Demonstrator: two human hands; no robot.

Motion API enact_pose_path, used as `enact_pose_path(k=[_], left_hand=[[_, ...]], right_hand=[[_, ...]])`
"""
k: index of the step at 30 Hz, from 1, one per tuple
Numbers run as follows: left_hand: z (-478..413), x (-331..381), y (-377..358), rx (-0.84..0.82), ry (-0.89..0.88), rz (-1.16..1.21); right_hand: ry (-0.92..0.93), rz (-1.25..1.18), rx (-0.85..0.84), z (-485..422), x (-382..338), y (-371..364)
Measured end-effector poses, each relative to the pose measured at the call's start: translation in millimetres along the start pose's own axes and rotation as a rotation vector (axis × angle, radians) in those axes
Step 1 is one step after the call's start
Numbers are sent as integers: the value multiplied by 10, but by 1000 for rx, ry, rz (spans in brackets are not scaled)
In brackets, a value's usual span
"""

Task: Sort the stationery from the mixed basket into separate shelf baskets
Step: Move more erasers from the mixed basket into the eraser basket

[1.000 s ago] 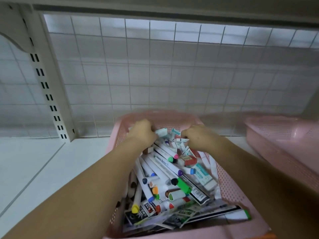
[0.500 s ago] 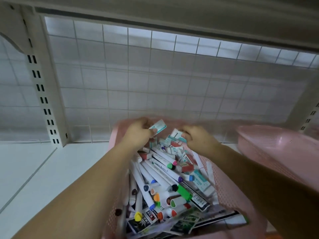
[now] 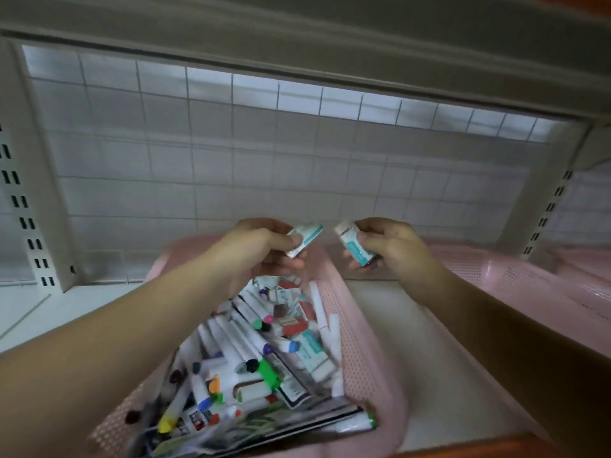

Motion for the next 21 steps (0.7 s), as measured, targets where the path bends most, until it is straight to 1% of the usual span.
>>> enact_pose_path(k=[2,5,8,17,21], left_hand=[[0,81,-269,-28,2,-36],[-50,220,-639,-11,-38,-46],[-135,285,-1025,5,-44,-67],[-506,259,-1955,76,-20,-107],[-643,193,-2221,117,-6,-103]], right_hand=[[-45,-110,-21,16,25,171],[-130,-270,-45,1,103,459],[-194,-340,-87,13,207,765],[-204,-231,-163,82,518,1745],[-206,-183,-149,103,656,2136]])
Point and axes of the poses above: each hand's wrist, its own z-axis away from the middle knuckle, its own y-axis out of the back of the hand, x = y × z, the point moved 10 cm from there along -z, towards the middle knuckle, and after that the axes turned 4 degrees about y, right-handed, at the moved point
